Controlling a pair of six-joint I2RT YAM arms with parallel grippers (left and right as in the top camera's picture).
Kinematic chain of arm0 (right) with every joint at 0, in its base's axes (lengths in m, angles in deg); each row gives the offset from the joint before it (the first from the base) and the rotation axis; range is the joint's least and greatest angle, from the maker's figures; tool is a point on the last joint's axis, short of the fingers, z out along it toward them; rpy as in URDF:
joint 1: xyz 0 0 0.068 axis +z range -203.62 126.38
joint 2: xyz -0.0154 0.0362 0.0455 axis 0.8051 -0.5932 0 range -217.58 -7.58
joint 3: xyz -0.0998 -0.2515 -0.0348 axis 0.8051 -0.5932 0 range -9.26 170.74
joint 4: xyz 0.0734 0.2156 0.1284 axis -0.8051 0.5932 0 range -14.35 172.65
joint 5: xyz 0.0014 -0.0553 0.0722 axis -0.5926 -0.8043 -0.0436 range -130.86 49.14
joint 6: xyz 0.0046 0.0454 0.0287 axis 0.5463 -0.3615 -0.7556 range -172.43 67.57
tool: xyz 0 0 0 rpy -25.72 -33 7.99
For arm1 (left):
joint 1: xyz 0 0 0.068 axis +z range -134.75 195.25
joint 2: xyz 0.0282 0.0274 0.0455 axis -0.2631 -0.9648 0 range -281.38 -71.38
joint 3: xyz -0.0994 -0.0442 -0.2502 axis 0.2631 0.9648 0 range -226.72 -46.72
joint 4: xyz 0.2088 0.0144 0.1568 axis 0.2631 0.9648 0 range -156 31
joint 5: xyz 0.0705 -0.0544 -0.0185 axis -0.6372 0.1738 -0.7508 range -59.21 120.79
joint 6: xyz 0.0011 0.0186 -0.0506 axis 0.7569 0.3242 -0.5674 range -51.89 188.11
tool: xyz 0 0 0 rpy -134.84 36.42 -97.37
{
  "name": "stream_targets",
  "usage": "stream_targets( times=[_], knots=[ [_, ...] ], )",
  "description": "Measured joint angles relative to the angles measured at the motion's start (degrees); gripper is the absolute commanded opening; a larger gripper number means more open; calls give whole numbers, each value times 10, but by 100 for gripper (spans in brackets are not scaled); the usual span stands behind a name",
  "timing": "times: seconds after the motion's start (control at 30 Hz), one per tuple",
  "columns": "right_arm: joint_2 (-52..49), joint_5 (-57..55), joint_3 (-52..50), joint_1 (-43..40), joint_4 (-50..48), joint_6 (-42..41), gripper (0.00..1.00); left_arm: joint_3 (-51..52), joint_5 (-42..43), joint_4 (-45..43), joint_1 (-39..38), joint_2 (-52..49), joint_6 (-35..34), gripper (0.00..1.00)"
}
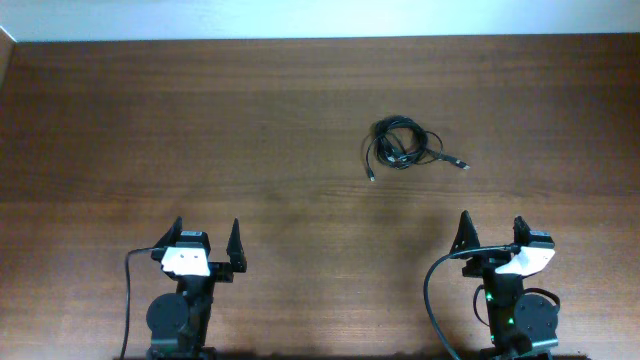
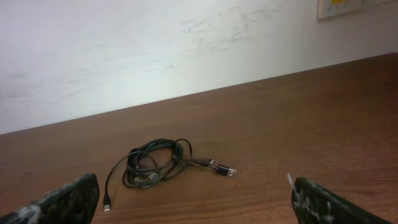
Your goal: Untangle cables
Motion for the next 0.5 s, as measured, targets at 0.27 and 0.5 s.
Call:
stream_targets(
  times=[0.27, 0.5],
  knots=[
    [0, -5, 0, 0, 0, 0, 98, 0, 0, 0, 0, 0, 0, 99],
    [0, -5, 0, 0, 0, 0, 98, 0, 0, 0, 0, 0, 0, 99]
  ],
)
